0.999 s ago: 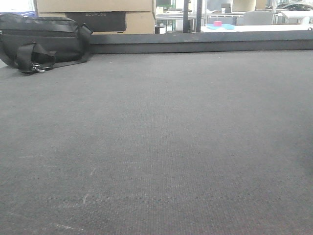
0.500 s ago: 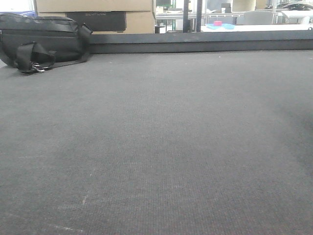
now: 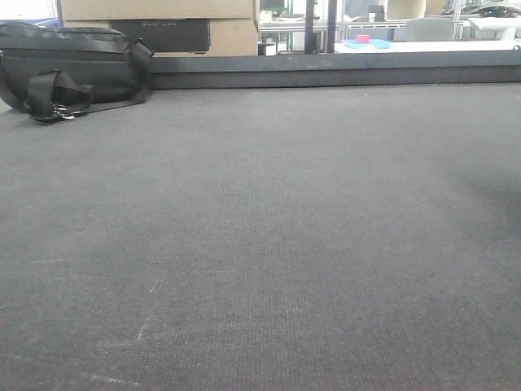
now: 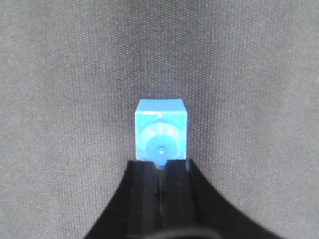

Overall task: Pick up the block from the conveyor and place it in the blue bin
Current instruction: 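Close left gripper on green block and right gripper on blue block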

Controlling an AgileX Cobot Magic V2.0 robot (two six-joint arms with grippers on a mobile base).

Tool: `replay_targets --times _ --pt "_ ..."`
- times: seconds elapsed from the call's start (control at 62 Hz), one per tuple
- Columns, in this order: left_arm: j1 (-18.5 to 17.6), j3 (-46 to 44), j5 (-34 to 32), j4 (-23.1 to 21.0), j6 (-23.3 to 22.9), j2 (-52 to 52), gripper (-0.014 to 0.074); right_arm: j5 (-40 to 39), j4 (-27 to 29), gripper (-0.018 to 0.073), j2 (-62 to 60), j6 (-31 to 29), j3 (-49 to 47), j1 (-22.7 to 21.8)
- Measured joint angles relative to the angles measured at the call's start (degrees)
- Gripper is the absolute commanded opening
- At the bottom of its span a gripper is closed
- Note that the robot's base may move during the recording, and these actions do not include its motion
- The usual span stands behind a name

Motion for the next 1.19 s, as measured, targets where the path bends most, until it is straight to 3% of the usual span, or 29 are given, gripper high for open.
replay_targets --times 0.064,0.129,0.435,0.79,0.887,1.032,1.193 --pt "0.0 -0.08 0.0 0.0 0.0 0.0 -0.0111 0.0 0.0 0.0376 0.24 0.0 -0.13 0.0" --pt "0.0 -0.08 0.0 0.0 0.0 0.0 -0.0111 -0.56 0.0 0.0421 0.37 0.0 -0.13 0.0" --pt "0.0 -0.12 0.0 0.0 0.0 0.0 -0.0111 -8.7 0.0 0.0359 3.0 0.6 3.74 0.0" --pt "0.0 -0.12 -0.24 0.0 0.0 0.0 -0.0111 -8.93 0.0 0.0345 7.68 0.84 4.31 0.0" --pt "0.0 -0.12 -0.24 0.0 0.0 0.0 -0.0111 -8.81 0.0 0.0237 7.68 0.84 4.31 0.0" --pt "0.0 -0.12 -0.62 0.0 0.0 0.0 -0.0111 -8.68 0.0 -0.0157 7.68 0.95 4.31 0.0" --pt "0.0 -0.39 -1.03 -1.16 0.0 0.09 -0.0111 -4.27 0.0 -0.0162 7.47 0.93 3.53 0.0"
